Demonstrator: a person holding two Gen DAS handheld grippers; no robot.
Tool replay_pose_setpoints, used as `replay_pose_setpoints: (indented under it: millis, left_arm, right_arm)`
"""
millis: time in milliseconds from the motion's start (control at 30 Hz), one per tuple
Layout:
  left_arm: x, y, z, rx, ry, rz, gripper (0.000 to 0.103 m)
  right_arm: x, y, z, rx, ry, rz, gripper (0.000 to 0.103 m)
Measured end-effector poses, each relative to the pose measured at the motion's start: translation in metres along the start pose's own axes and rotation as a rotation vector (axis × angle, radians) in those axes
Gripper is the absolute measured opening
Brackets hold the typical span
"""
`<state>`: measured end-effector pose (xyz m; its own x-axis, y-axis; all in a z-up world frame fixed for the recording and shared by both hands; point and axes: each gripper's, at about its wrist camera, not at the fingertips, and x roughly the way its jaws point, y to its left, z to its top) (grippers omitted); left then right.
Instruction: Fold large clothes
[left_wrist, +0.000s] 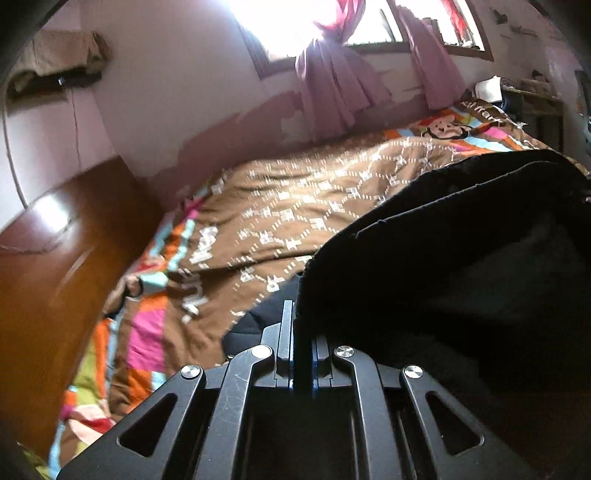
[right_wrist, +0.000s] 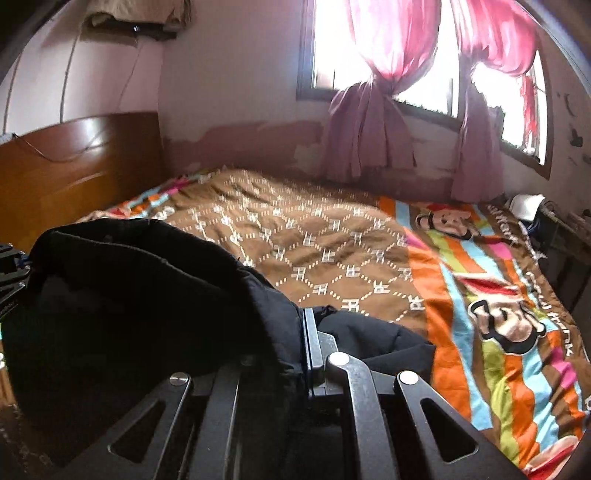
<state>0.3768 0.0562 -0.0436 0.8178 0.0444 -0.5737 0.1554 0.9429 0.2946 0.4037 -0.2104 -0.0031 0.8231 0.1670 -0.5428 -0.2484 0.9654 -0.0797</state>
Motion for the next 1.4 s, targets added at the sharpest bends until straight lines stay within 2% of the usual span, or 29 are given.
replay_pose_setpoints:
  millis: [200, 400, 500, 533, 567, 600, 633, 667, 700, 800, 867, 967, 1067, 1167, 1267, 1333, 1400]
  left_arm:
    - [0.015, 0.001, -0.004, 0.006, 0.003, -0.004, 0.007]
    - [0.018, -0.003, 0.006, 0.009, 0.004, -0.024, 0.009]
    - [0.014, -0.001, 0.007, -0.003, -0.002, -0.032, 0.015]
    - [0.012, 0.0, 0.008, -0.007, -0.006, -0.033, 0.025]
    - [0.009, 0.0, 0.008, -0.013, -0.015, -0.031, 0.04]
    - [0.006, 0.0, 0.01, -0.017, -0.027, -0.026, 0.048]
    - [0.002, 0.001, 0.011, -0.023, -0.042, -0.023, 0.063]
    - [-0.002, 0.002, 0.011, -0.03, -0.06, -0.024, 0.07]
    - [-0.006, 0.003, 0.012, -0.036, -0.075, -0.026, 0.071]
    - [-0.016, 0.008, 0.014, -0.052, -0.091, -0.005, 0.072]
    - [-0.023, 0.014, 0.013, -0.083, -0.102, 0.012, 0.072]
    - [-0.038, 0.027, 0.005, -0.153, -0.136, 0.013, 0.078]
    - [-0.057, 0.033, -0.009, -0.187, -0.172, -0.001, 0.082]
    - [-0.068, 0.032, -0.028, -0.195, -0.155, -0.062, 0.083]
    - [-0.068, 0.023, -0.043, -0.193, -0.106, -0.14, 0.083]
    - [-0.064, 0.014, -0.052, -0.182, -0.062, -0.2, 0.083]
    - [-0.058, 0.007, -0.057, -0.178, -0.037, -0.226, 0.083]
  right_arm:
    - [0.024, -0.001, -0.007, 0.003, 0.027, -0.009, 0.01]
    - [0.025, -0.004, -0.011, 0.026, 0.027, -0.014, 0.013]
    - [0.024, -0.004, -0.011, 0.025, 0.028, -0.026, 0.022]
    - [0.022, -0.006, -0.01, 0.031, 0.026, -0.028, 0.028]
    - [0.02, -0.008, -0.01, 0.038, 0.022, -0.031, 0.037]
    - [0.017, -0.01, -0.009, 0.046, 0.014, -0.037, 0.042]
    - [0.014, -0.012, -0.009, 0.052, 0.004, -0.04, 0.053]
    - [0.009, -0.014, -0.008, 0.058, -0.011, -0.04, 0.06]
    - [0.004, -0.016, -0.007, 0.066, -0.029, -0.041, 0.062]
    - [-0.013, -0.019, -0.005, 0.077, -0.086, -0.066, 0.078]
    - [-0.027, -0.018, -0.006, 0.081, -0.129, -0.072, 0.093]
    - [-0.054, -0.013, -0.011, 0.063, -0.202, -0.08, 0.099]
    - [-0.074, -0.004, -0.023, 0.035, -0.232, -0.062, 0.103]
    - [-0.082, 0.004, -0.041, 0.021, -0.186, 0.009, 0.103]
    - [-0.078, 0.015, -0.06, 0.016, -0.095, 0.082, 0.103]
    - [-0.07, 0.022, -0.073, 0.044, -0.028, 0.147, 0.103]
    - [-0.061, 0.028, -0.081, 0.086, 0.019, 0.196, 0.103]
